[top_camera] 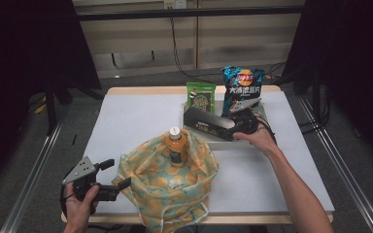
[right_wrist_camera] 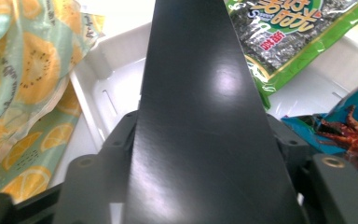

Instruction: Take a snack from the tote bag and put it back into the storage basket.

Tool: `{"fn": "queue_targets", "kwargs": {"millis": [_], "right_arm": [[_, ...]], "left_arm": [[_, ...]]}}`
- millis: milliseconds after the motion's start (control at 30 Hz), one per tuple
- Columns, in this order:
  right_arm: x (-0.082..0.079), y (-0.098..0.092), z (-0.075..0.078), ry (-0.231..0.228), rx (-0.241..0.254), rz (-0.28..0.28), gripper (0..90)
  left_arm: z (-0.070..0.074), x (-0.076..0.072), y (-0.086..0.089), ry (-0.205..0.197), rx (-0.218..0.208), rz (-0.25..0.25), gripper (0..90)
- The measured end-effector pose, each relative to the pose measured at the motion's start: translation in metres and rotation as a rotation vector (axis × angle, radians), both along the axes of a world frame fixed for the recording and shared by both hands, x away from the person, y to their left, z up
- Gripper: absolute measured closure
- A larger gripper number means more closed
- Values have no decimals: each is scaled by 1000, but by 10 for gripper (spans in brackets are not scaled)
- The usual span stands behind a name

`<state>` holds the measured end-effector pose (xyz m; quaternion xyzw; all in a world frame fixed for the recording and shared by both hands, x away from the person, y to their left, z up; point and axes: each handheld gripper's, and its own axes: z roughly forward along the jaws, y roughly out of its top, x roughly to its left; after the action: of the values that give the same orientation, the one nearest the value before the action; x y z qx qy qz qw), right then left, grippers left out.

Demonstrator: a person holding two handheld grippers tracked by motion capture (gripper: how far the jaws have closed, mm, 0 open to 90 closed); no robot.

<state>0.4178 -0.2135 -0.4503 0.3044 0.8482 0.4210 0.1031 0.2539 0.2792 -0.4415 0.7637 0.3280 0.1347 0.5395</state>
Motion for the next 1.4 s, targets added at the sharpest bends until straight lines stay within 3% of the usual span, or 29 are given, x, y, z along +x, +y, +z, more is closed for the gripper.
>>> {"fn": "queue_targets", "kwargs": {"millis": [367, 833, 1100, 1400], "right_arm": [[0, -1, 1, 17, -3, -24, 267], [-2, -7, 7, -28, -12, -14, 389], [-1, -9, 2, -10, -32, -1, 394], [-5, -8, 4, 8, -11, -38, 279]], "left_arm": [[0, 0, 0, -3, -1, -9, 31], [0, 0, -1, -1, -9, -18, 31], [0, 0, -1, 4, -2, -8, 31], [1, -1, -1, -5, 1, -10, 31]]}}
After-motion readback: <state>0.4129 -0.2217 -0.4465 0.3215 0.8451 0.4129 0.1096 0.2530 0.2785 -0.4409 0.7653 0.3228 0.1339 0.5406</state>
